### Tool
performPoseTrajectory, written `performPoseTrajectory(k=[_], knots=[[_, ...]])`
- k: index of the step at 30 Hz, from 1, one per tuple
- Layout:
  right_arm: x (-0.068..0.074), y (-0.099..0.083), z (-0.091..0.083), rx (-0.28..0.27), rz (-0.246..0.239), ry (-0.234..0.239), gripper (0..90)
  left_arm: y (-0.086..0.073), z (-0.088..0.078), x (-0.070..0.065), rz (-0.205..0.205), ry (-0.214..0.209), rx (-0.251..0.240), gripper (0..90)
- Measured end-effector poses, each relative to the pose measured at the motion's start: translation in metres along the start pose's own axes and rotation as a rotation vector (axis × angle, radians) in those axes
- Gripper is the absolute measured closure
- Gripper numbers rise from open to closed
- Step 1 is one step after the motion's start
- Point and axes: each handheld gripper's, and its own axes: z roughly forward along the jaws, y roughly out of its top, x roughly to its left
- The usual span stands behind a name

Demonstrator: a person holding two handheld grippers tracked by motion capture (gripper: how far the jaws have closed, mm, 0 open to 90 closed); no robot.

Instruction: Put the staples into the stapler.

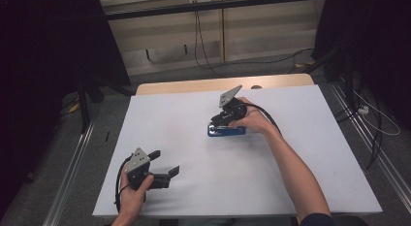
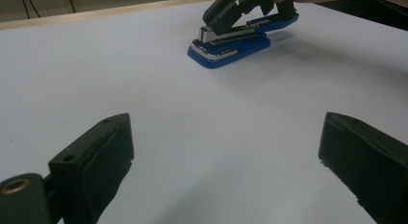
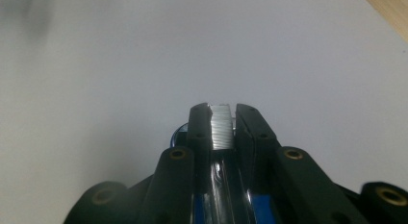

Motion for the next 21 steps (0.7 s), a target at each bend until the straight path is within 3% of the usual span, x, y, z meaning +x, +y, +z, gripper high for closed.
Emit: performPoseTrajectory(k=[12, 16, 21], knots=[[-0.0004, -0.0012, 0.0, -0.004, 0.031, -0.009, 68.2, 0.0, -0.0007, 0.0003, 0.0, 0.001, -0.002, 5.2], [0.0004, -0.0015, 0.0015, -0.012, 0.08, -0.025, 57.0, 0.0, -0.0008, 0.0001, 0.0, 0.0, -0.002, 5.2], [0.0025, -0.0008, 0.0009, -0.016, 0.107, -0.075, 44.1, -0.0001, -0.0009, 0.0006, -0.005, 0.001, -0.004, 5.2]])
